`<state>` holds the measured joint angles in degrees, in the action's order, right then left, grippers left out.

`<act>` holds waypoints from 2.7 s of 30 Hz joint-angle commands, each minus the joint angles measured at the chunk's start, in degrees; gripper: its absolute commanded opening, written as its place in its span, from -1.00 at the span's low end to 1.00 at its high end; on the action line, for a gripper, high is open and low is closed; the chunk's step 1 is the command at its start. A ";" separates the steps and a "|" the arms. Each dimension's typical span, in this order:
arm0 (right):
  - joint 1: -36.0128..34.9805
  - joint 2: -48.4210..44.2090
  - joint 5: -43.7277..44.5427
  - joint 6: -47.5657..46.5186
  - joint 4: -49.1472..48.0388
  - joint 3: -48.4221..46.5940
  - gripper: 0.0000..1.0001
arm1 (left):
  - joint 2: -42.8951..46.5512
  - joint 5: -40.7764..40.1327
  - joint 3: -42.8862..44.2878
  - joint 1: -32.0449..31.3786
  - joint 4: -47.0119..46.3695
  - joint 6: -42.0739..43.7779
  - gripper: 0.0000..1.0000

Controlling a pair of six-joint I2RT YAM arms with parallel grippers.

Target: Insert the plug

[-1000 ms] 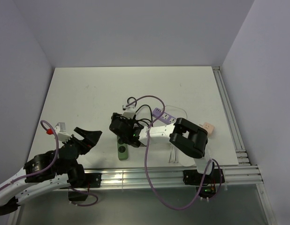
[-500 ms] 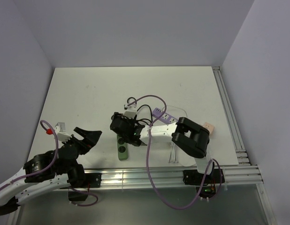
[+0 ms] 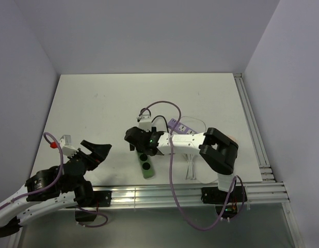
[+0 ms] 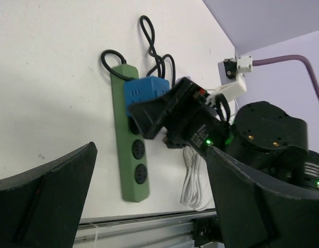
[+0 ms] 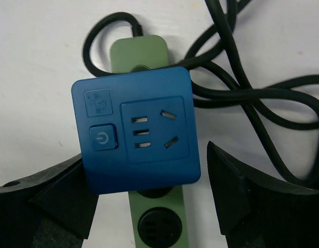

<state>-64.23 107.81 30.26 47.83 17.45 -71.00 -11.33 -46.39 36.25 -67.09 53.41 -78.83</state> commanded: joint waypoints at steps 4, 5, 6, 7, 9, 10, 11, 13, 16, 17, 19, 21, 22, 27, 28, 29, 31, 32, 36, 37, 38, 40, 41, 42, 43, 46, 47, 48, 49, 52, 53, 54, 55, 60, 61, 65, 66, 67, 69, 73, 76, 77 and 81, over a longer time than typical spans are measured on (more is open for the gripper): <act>1.03 -8.66 -2.65 -7.83 16.39 -1.77 0.78 | 1.49 -1.42 1.55 0.12 1.09 -0.45 0.87; 1.21 -9.54 -3.27 -8.71 15.78 -1.60 0.79 | 1.66 -1.42 1.46 0.12 0.74 -0.36 0.87; 1.21 -11.20 -3.89 -9.94 15.77 -1.86 0.79 | 1.84 -1.25 1.37 0.12 0.56 -0.19 0.87; 1.21 -12.00 -4.85 -10.30 15.86 -2.12 0.79 | 1.93 -1.25 1.28 0.12 0.47 0.34 0.87; 1.30 -14.63 -6.43 -11.71 15.07 -1.77 0.79 | 1.67 -1.25 1.28 0.12 0.29 0.52 0.87; 1.30 -15.52 -7.14 -12.15 14.81 -1.60 0.79 | 1.58 -1.42 1.45 0.12 0.47 0.43 0.87; 1.21 -16.39 -8.02 -12.41 14.89 -1.42 0.79 | 1.32 -1.33 1.54 0.12 0.56 0.34 0.87; 1.21 -18.68 -8.20 -11.72 16.20 -0.89 0.79 | 1.23 -1.42 1.63 0.12 0.65 0.52 0.87; 2.17 -22.72 -5.66 -9.17 20.15 1.30 0.78 | 1.49 -1.25 1.54 0.20 0.47 0.60 0.87; 2.96 -23.95 -4.87 -7.25 21.30 2.18 0.76 | 1.75 -0.81 1.37 0.12 0.21 0.78 0.88; 6.98 -28.43 -3.46 -5.92 23.24 6.04 0.70 | 1.93 -0.46 0.75 0.12 -1.10 1.48 0.88; 10.94 -33.16 -2.75 -3.28 25.16 9.81 0.67 | 1.84 0.51 0.40 0.12 -2.42 2.09 0.88; 13.23 -34.76 -2.93 -2.66 25.52 10.87 0.66 | 1.67 0.95 -0.03 0.12 -3.39 3.14 0.88; 29.14 -45.29 -2.14 -0.73 28.07 17.11 0.65 | -1.76 3.76 -0.56 0.12 -8.84 6.05 0.88; 31.59 -46.36 -3.09 -0.99 28.25 17.82 0.65 | -2.37 3.85 -0.57 0.12 -9.37 6.23 0.89; 36.58 -47.42 -3.62 -1.42 28.51 18.52 0.65 | -3.68 4.20 -0.74 0.12 -10.07 6.58 0.89; 41.53 -49.62 -4.94 -1.95 28.25 20.81 0.65 | -4.57 5.25 -1.18 0.20 -12.35 7.72 0.89; 43.99 -49.97 -5.38 -2.48 28.08 21.51 0.66 | -5.18 5.52 -1.27 0.21 -12.97 8.07 0.90; 57.42 -48.49 -9.87 -4.94 25.18 24.51 0.68 | -5.46 6.31 -1.88 0.12 -15.35 10.00 0.91; 59.11 -47.70 -9.96 -5.38 25.00 24.60 0.68 | -5.37 6.40 -1.88 0.12 -15.44 10.18 0.91; 60.43 -45.95 -9.18 -5.38 24.82 24.68 0.68 | -5.19 6.58 -1.88 0.12 -15.35 10.45 0.91; 63.60 -43.23 -9.08 -6.69 24.39 24.77 0.69 | -4.49 6.93 -1.97 0.12 -15.18 10.45 0.91; 64.39 -42.60 -9.86 -7.22 24.04 25.21 0.69 | -4.14 7.10 -2.15 0.12 -15.26 10.36 0.91; 66.40 -42.07 -10.39 -7.92 23.07 25.47 0.69 | -3.79 7.28 -2.67 0.12 -15.35 10.27 0.91; 69.12 -41.72 -10.75 -9.24 22.54 25.82 0.68 | -3.00 7.37 -3.02 0.12 -15.52 10.10 0.91; 71.95 -40.40 -11.01 -9.95 21.31 26.18 0.67 | -1.59 7.72 -4.43 0.12 -16.58 10.01 0.91; 72.05 -39.88 -11.01 -9.87 21.22 26.09 0.66 | -1.33 7.72 -4.96 0.12 -16.84 10.18 0.91; 72.14 -39.26 -10.66 -9.69 21.13 25.92 0.65 | -1.24 7.81 -5.05 0.12 -17.11 10.36 0.91; 72.14 -37.86 -10.14 -9.78 21.13 25.83 0.65 | -1.24 7.89 -5.05 0.12 -17.54 10.62 0.92; 72.40 -35.57 -10.66 -9.95 19.73 26.87 0.65 | -1.93 7.90 -4.52 0.12 -17.37 11.24 0.92; 72.49 -35.04 -11.36 -10.04 18.07 27.32 0.65 | -2.11 7.90 -4.35 0.12 -17.46 11.67 0.92; 72.49 -34.43 -12.06 -9.95 17.53 27.58 0.63 | -2.38 7.90 -4.35 0.12 -17.63 11.77 0.92; 72.49 -33.03 -12.94 -9.95 16.92 27.85 0.63 | -2.64 7.90 -4.35 0.12 -17.72 11.94 0.92; 72.49 -29.59 -15.14 -10.04 13.93 28.90 0.54 | -3.43 8.69 -4.78 0.12 -18.34 11.86 0.92; 72.49 -29.59 -15.75 -10.13 13.49 29.51 0.50 | -3.43 8.77 -4.87 0.12 -18.08 11.68 0.92; 72.49 -31.69 -18.21 -11.00 11.99 30.40 0.06 | -3.34 8.60 -5.05 0.12 -17.29 10.71 0.92; 72.49 -33.26 -19.09 -11.79 11.73 30.48 -0.05 | -3.26 8.42 -4.96 0.12 -16.94 10.54 0.92; 72.49 -33.97 -19.88 -12.23 11.55 30.57 -0.18 | -3.17 8.42 -4.79 0.12 -16.85 10.28 0.91; 72.49 -36.86 -21.90 -13.29 11.73 30.14 -0.65 | -3.34 8.34 -4.44 0.12 -16.41 10.27 0.91; 72.31 -45.12 -28.40 -15.40 12.25 29.96 -1.00 | -4.31 8.77 -2.24 0.12 -16.14 11.41 0.91; 72.05 -54.17 -39.81 -18.73 10.77 30.40 -1.00 | -4.58 10.00 -1.36 0.12 -17.80 14.21 0.92; 71.79 -56.28 -42.71 -20.31 10.41 30.57 -1.00 | -4.58 10.79 -1.27 0.12 -18.42 14.75 0.92; 68.02 -62.19 -59.99 -22.61 9.36 29.70 -1.00 | -4.14 13.59 -1.62 0.20 -22.72 18.61 0.91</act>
<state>6.26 47.53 -12.53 29.06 29.36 -40.14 -15.40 -36.21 32.82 -67.09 35.73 -64.82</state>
